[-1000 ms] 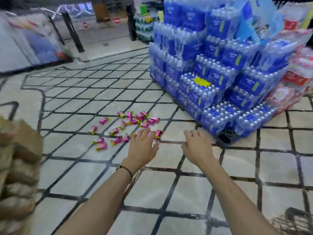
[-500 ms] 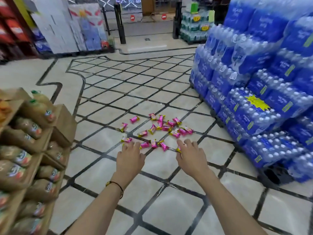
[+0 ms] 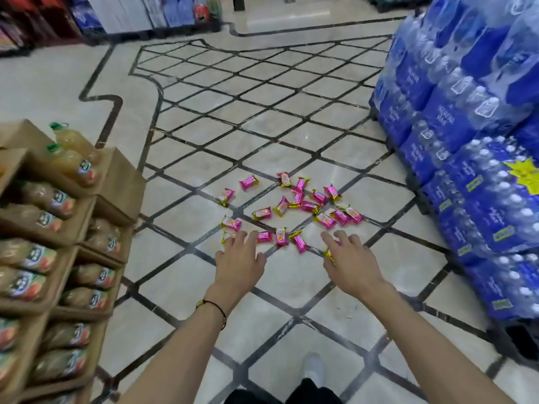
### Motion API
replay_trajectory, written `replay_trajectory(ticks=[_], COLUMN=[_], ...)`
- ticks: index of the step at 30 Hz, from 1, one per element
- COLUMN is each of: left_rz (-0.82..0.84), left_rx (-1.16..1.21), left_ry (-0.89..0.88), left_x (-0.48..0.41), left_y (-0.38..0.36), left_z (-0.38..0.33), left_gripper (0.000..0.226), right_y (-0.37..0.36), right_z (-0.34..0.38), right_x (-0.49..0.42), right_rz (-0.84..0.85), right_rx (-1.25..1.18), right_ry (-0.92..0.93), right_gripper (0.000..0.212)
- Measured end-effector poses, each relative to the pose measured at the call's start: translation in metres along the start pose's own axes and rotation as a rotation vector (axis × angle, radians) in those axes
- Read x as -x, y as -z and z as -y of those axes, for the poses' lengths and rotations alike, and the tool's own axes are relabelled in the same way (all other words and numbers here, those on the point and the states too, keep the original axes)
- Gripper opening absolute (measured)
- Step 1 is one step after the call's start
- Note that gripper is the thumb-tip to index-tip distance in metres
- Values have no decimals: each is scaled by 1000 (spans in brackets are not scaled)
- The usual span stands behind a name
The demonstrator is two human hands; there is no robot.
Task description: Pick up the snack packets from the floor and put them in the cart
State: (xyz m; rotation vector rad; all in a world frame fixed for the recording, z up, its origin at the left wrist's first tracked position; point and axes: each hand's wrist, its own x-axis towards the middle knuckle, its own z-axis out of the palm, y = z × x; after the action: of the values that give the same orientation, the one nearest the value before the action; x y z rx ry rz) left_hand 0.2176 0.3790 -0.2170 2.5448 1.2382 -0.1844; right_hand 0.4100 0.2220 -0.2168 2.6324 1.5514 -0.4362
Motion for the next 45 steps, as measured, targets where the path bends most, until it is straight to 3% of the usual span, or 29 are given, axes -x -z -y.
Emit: replay_trajectory(ticks=[4, 10, 16, 24, 29, 36, 45], left_rz=[60, 29, 173, 283, 292, 303, 317], left_rx=[-47, -193, -227, -224, -170, -186, -407], left_ry=[-23, -174, -268, -238, -193, -215, -340], left_x=[-64, -199, -310, -421, -479, -546, -612], left_y=[-2, -18, -31, -107, -202, -412, -640], left_z=[2, 36, 62, 101, 125, 168, 216], left_gripper=[50, 71, 69, 78, 76, 76, 93], right_y=[-2, -25, -41, -115, -216, -407, -632], right_z=[-4, 9, 11, -2, -8, -25, -85], right_x=[-74, -199, -305, -427, -488, -546, -607], right_rz=[60, 137, 166, 173, 180, 176, 181], right_rx=[8, 8, -51, -68, -129, -59, -12], right_ry=[36, 69, -9, -67, -40, 23, -46], right_gripper=[51, 49, 56, 57, 55, 59, 72])
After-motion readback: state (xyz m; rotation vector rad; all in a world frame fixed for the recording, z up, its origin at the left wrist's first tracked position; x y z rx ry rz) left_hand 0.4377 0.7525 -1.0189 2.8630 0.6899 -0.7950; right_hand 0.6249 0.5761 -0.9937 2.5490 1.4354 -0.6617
